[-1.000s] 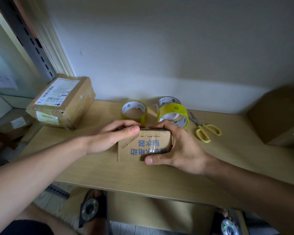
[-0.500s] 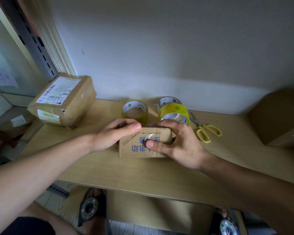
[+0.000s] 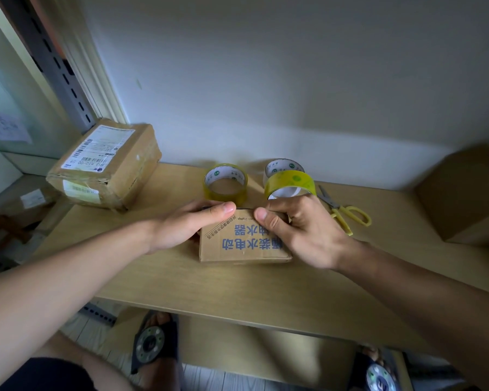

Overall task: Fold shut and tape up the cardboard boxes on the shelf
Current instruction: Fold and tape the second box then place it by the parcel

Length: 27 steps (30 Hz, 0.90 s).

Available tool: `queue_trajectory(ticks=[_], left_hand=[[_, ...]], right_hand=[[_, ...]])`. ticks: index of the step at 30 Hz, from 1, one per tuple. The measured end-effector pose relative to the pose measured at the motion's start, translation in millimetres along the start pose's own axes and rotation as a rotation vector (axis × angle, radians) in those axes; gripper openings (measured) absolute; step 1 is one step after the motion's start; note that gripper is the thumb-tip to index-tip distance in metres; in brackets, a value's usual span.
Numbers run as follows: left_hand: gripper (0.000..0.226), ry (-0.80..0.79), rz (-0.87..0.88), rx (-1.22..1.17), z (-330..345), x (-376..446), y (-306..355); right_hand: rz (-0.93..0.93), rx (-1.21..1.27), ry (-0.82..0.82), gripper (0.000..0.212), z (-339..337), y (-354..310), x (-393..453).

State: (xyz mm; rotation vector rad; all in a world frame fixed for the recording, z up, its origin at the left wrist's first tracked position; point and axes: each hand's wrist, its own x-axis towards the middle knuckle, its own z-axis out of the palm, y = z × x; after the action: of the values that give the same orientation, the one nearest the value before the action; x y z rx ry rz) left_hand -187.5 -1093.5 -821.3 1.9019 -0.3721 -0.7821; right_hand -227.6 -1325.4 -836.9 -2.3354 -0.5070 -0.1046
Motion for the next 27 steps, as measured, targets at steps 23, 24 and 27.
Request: queue_trajectory(ticks=[23, 24, 27], left_hand=[[0.048, -0.049, 0.001, 0.042, -1, 3, 6], [0.05, -0.056, -0.001, 0.041, -1, 3, 5], [0.05, -0.044, -0.012, 0.046, -2, 4, 4]], right_hand=[[0.139, 0.303, -0.094, 0.018, 3, -5, 7], [0.128, 0.288, -0.066, 0.013, 4, -5, 7], [0.12, 0.21, -0.013, 0.037, 7, -7, 8]])
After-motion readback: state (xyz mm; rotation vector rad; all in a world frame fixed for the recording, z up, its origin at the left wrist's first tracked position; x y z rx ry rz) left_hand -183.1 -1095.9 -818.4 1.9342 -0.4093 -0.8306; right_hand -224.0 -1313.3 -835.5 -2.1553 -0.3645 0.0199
